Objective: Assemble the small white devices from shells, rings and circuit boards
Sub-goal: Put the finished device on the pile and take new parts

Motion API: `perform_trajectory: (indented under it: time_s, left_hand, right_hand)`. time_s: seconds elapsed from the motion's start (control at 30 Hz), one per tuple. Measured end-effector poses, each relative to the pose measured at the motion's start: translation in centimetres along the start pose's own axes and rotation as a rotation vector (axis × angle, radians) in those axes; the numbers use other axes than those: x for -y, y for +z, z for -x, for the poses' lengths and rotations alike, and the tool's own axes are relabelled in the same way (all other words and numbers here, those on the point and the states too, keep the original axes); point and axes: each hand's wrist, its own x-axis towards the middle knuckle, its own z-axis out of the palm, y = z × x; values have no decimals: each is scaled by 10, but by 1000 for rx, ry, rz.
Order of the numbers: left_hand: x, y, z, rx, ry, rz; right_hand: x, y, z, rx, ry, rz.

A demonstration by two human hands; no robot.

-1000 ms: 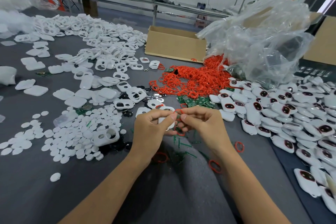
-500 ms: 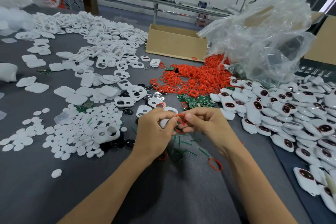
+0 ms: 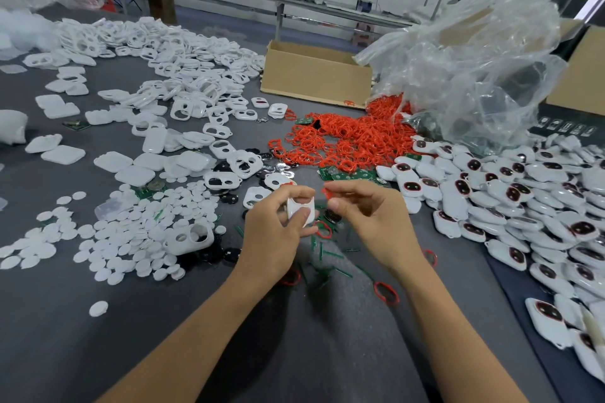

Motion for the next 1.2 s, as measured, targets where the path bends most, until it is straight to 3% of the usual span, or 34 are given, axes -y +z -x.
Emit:
perform_trajectory:
  time_s: [0.17,0.47,0.87,1.2]
  left_hand:
    - [-3,0,2,89,-67,147]
    - [-5,0,4,169,-205,311]
    - [-6,-5,1,173,-390,573]
    - [-12,-5,4,112,-345,462]
  right_hand:
    - [0,17,5,-76,-307,335]
    - [-5,19,5,-123,-318,397]
    - [-3,21,5,-95,-159,135]
    - [-3,19,6,-71,-117,-30]
